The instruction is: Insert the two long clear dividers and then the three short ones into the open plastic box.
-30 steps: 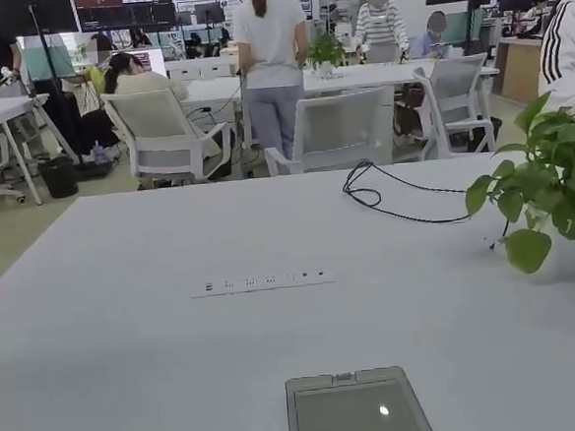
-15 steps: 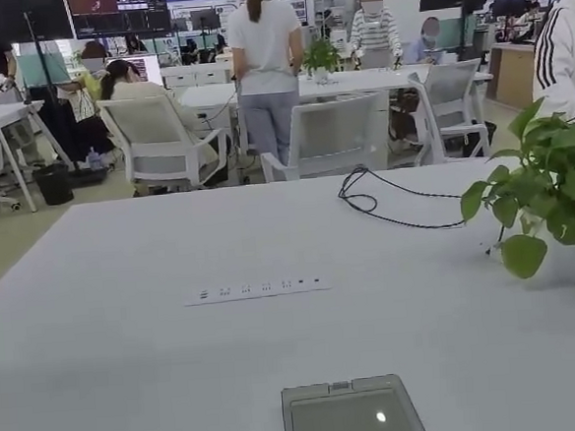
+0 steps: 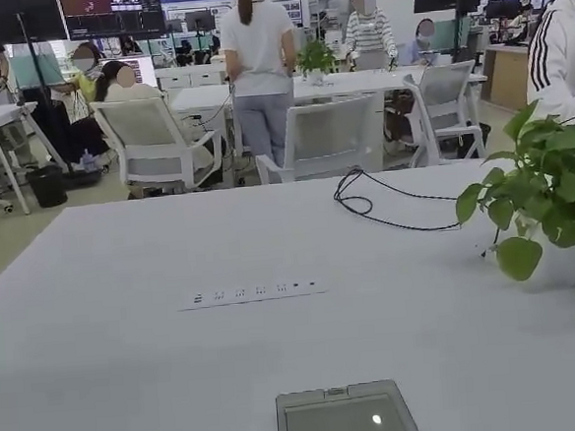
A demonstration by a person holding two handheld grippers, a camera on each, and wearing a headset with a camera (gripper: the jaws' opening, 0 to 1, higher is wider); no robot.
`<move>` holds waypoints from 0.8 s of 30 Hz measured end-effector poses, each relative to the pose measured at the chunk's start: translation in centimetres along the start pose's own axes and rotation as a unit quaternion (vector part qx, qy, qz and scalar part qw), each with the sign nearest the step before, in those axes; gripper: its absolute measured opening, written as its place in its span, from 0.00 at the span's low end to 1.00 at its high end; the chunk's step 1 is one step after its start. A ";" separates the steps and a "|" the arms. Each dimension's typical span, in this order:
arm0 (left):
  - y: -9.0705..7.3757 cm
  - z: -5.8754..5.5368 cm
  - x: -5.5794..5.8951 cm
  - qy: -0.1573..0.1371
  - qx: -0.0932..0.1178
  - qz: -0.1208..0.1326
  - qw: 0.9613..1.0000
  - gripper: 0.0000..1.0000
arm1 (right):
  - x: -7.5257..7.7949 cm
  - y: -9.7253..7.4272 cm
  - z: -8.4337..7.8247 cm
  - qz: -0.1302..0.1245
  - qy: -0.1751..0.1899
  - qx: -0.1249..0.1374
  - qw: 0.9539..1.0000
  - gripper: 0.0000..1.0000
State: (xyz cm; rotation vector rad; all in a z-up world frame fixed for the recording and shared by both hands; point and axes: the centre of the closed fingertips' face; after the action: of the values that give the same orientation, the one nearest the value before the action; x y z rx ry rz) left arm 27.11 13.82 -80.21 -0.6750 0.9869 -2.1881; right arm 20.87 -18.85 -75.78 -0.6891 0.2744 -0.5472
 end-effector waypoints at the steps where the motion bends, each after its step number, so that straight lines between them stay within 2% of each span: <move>1: 0.1 -0.1 -0.1 -0.001 -0.005 0.004 1.000 0.68 | 0.0 0.0 0.0 0.000 0.000 0.000 1.000 0.89; 10: 0.8 -1.2 -1.6 -0.036 -0.036 0.028 0.998 0.59 | 0.0 0.1 0.1 -0.001 0.006 0.003 1.000 0.89; 16: 1.2 -2.0 -2.2 -0.033 -0.062 0.048 0.996 0.53 | 0.0 0.4 -0.2 0.003 0.008 0.002 1.000 0.89; 18: 1.3 -2.5 -2.5 -0.039 -0.079 0.056 0.995 0.51 | 0.0 0.5 -0.2 0.003 0.009 0.002 1.000 0.89; 21: 1.6 -2.6 -2.6 -0.053 -0.081 0.060 0.993 0.51 | 0.0 0.5 -0.2 0.003 0.008 0.003 1.000 0.89; 24: 1.7 -3.0 -2.9 -0.038 -0.099 0.074 0.992 0.47 | 0.0 0.5 -0.2 0.003 0.011 0.004 1.000 0.89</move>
State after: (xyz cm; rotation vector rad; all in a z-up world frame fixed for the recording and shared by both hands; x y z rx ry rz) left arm 27.61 16.38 -83.88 -0.7451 1.1846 -1.9393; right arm 20.98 -18.63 -76.22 -0.6750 0.2937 -0.5501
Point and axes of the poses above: the centre of the closed fingertips' face, and the gripper's own axes: y roughly forward along the fingers, x roughly to its right, z roughly out of its top, and after that the axes turned 7 degrees about -x, right-handed
